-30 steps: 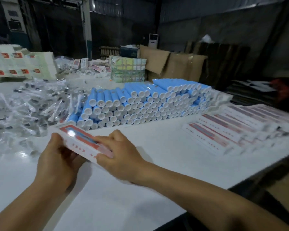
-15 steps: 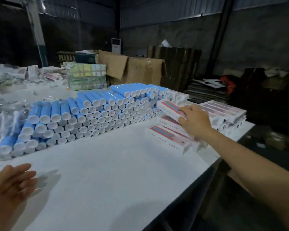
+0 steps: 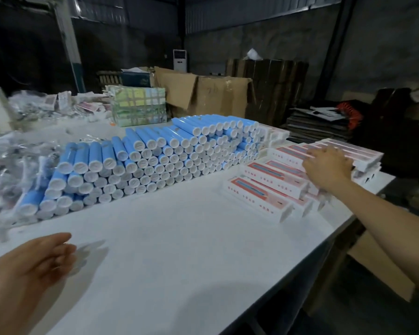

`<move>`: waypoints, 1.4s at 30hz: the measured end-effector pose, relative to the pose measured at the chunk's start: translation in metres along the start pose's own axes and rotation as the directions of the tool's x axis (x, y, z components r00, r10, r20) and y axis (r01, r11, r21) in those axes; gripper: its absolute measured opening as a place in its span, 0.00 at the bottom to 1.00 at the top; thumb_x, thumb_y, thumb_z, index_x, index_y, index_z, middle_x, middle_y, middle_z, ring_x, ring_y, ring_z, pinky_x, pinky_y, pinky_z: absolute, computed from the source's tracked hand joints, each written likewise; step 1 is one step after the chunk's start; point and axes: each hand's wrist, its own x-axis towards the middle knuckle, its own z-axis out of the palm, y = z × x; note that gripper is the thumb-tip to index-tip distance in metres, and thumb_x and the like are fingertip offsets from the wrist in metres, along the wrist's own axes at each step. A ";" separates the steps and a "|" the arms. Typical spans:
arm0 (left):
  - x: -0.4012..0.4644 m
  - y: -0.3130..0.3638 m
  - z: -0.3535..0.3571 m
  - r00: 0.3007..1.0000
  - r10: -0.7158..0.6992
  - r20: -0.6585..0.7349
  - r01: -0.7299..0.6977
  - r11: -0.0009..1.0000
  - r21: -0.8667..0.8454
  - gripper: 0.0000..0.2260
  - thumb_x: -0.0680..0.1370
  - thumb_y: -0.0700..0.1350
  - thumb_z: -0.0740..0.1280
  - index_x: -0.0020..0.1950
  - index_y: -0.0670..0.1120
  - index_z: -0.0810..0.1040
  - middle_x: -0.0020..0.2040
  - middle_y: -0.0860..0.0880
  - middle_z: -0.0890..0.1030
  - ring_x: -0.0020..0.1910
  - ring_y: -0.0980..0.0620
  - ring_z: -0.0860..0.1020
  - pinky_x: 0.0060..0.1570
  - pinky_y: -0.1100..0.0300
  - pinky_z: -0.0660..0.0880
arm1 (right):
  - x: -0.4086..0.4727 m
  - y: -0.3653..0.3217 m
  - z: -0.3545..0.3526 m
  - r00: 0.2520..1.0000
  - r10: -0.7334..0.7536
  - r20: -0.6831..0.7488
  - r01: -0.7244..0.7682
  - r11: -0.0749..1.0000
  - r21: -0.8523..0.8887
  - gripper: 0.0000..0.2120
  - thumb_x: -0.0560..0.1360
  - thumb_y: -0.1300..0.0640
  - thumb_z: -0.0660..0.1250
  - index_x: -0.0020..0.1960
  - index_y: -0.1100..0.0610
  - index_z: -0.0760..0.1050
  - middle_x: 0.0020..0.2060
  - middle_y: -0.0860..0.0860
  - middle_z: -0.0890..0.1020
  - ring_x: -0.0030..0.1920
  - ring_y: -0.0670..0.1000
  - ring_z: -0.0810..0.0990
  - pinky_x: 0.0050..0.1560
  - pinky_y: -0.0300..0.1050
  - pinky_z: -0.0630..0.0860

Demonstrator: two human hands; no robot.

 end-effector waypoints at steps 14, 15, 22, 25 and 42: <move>-0.074 0.034 0.031 0.993 0.107 0.059 -0.111 0.991 0.071 0.11 0.78 0.29 0.59 0.36 0.35 0.74 0.24 0.45 0.73 0.22 0.54 0.71 0.28 0.65 0.69 | -0.194 -0.290 -0.035 0.494 -0.794 -0.355 0.762 0.199 0.616 0.09 0.70 0.63 0.64 0.44 0.60 0.83 0.39 0.51 0.84 0.41 0.54 0.80 0.49 0.51 0.71; -0.073 0.033 0.030 0.993 0.095 0.065 -0.098 0.994 0.048 0.12 0.78 0.29 0.59 0.35 0.36 0.74 0.24 0.44 0.72 0.23 0.53 0.72 0.30 0.62 0.69 | -0.208 -0.301 -0.028 0.442 -0.836 -0.324 0.777 0.177 0.603 0.07 0.70 0.64 0.66 0.43 0.60 0.83 0.39 0.52 0.84 0.41 0.55 0.81 0.49 0.51 0.70; -0.065 0.027 0.020 0.988 0.078 0.131 -0.085 0.995 0.048 0.08 0.70 0.38 0.66 0.30 0.45 0.77 0.27 0.45 0.73 0.29 0.48 0.70 0.37 0.54 0.66 | -0.234 -0.314 0.007 0.299 -0.953 -0.042 0.734 0.202 0.648 0.09 0.69 0.65 0.68 0.37 0.51 0.76 0.36 0.45 0.75 0.41 0.46 0.72 0.37 0.38 0.65; -0.064 0.027 0.021 0.989 0.054 0.135 -0.068 0.992 0.104 0.10 0.73 0.38 0.66 0.31 0.46 0.76 0.28 0.45 0.73 0.29 0.49 0.70 0.35 0.57 0.67 | -0.234 -0.315 0.008 0.301 -0.952 -0.058 0.732 0.191 0.654 0.12 0.68 0.68 0.69 0.37 0.50 0.77 0.35 0.44 0.75 0.40 0.45 0.72 0.34 0.40 0.66; -0.111 0.185 -0.247 0.929 0.187 -0.319 0.355 -0.205 0.912 0.23 0.75 0.40 0.66 0.70 0.46 0.70 0.63 0.47 0.75 0.58 0.48 0.75 0.54 0.57 0.75 | -0.233 -0.318 0.027 0.343 -0.936 -0.080 0.713 0.204 0.671 0.13 0.71 0.66 0.69 0.47 0.48 0.81 0.41 0.36 0.75 0.46 0.46 0.76 0.44 0.45 0.72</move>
